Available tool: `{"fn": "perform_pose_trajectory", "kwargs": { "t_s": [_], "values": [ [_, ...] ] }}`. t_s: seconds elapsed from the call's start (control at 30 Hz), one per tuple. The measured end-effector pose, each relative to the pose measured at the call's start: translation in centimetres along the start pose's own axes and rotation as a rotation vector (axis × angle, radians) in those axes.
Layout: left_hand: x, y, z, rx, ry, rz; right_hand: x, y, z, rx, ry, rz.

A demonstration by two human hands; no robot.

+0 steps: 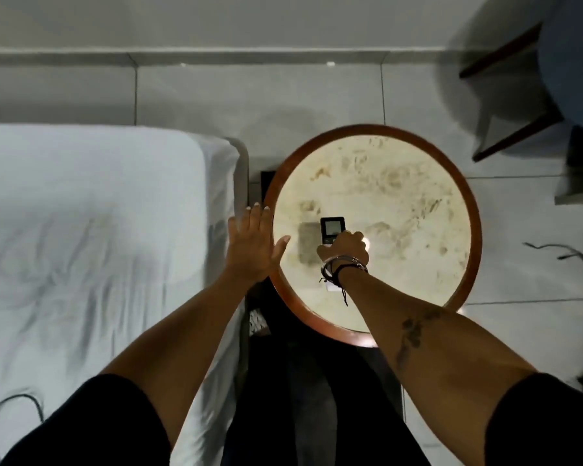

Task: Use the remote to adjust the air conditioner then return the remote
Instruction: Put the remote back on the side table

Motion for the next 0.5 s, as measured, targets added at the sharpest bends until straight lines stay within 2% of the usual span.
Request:
{"fn": "perform_pose_trajectory", "kwargs": {
  "t_s": [0.2, 0.5],
  "values": [
    [-0.1, -7.2, 1.0, -0.008, 0.068, 0.101, -4.0, -5.3, -2.3, 0.017, -0.083, 0.034],
    [-1.2, -10.3, 0.6, 0.042, 0.121, 0.15, -6.3, -8.4, -3.3, -0.02, -0.11, -0.045]
  ]
}}
Point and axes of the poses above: each hand's wrist, its own x-axis away from the middle knuckle, its own y-axis out of the back of the hand, z = x × y, the point moved 8 cm from there along -x, towards the middle knuckle, and after that the axes turned 2 degrees about x, right-handed, at the moved point
